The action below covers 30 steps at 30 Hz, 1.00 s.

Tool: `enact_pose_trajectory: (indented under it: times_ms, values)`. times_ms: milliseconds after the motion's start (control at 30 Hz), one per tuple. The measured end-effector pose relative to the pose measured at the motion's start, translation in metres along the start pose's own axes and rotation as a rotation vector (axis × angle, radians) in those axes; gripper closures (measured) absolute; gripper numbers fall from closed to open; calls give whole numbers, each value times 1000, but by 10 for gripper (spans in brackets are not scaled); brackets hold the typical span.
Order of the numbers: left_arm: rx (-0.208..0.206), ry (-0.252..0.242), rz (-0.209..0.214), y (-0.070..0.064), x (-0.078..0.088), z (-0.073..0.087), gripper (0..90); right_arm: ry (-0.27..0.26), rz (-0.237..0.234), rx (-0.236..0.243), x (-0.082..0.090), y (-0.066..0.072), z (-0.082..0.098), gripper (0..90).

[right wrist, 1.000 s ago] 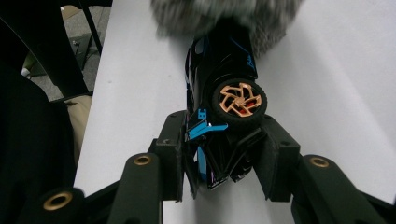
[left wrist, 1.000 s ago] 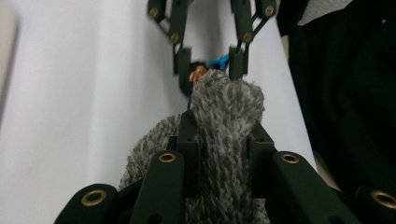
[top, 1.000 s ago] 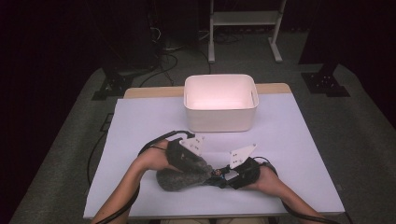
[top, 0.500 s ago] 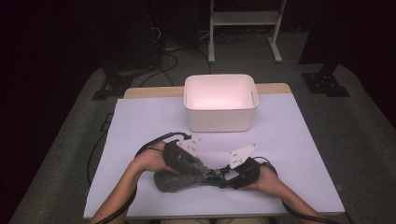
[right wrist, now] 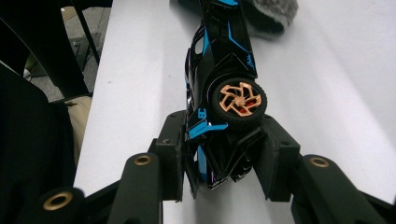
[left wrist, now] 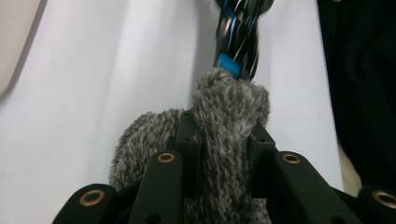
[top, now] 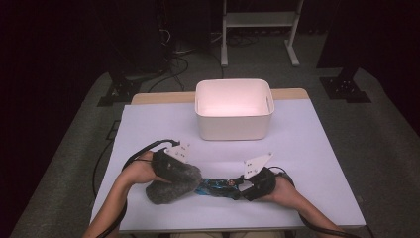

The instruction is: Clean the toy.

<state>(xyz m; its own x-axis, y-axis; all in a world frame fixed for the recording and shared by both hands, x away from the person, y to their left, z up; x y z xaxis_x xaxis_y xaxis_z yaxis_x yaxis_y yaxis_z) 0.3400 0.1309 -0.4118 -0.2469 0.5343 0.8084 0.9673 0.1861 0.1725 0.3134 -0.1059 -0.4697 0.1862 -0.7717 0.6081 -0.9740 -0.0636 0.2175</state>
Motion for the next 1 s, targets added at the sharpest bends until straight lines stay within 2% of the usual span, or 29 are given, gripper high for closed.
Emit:
enact_pose_trajectory:
  times_ms: [100,200,333,567,700,733,833,900,1000]
  values:
    - [27,-18,10,0,3,7,729,-2,-2,-5,0,0,0,574]
    - [16,-46,31,-4,2,1,729,-5,-6,-7,0,-1,0,574]
    - [-22,-74,58,-8,-6,-20,729,2,-2,-7,0,-1,-1,574]
    - [-85,-68,99,-9,-35,-67,729,23,4,9,0,-8,-5,574]
    - [-114,-51,125,-13,-50,-86,729,26,4,14,1,-9,-4,574]
    - [-124,-37,124,-13,-53,-87,729,24,7,9,1,-9,-4,574]
    - [-122,-31,121,-12,-52,-85,729,22,5,7,3,-9,-3,575]
    - [-120,-22,110,-10,-49,-79,729,23,5,9,3,-9,-3,575]
    - [-90,-26,90,-7,-38,-64,729,22,5,5,3,-10,-3,574]
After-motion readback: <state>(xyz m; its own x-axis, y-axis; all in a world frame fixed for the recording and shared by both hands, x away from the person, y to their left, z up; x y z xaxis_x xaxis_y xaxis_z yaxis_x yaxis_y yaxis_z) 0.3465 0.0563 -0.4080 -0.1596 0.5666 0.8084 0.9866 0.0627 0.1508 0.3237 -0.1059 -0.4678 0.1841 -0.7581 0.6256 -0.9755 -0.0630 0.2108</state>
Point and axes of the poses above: each handheld gripper's, and its own axes: x roughly backward along the jaws, z roughly out of its underside, y roughly to its left, the point moved 5 cm from there along -x, roughly forward along the jaws, and after that the axes turned 14 degrees about -z, right-handed, at the moved point
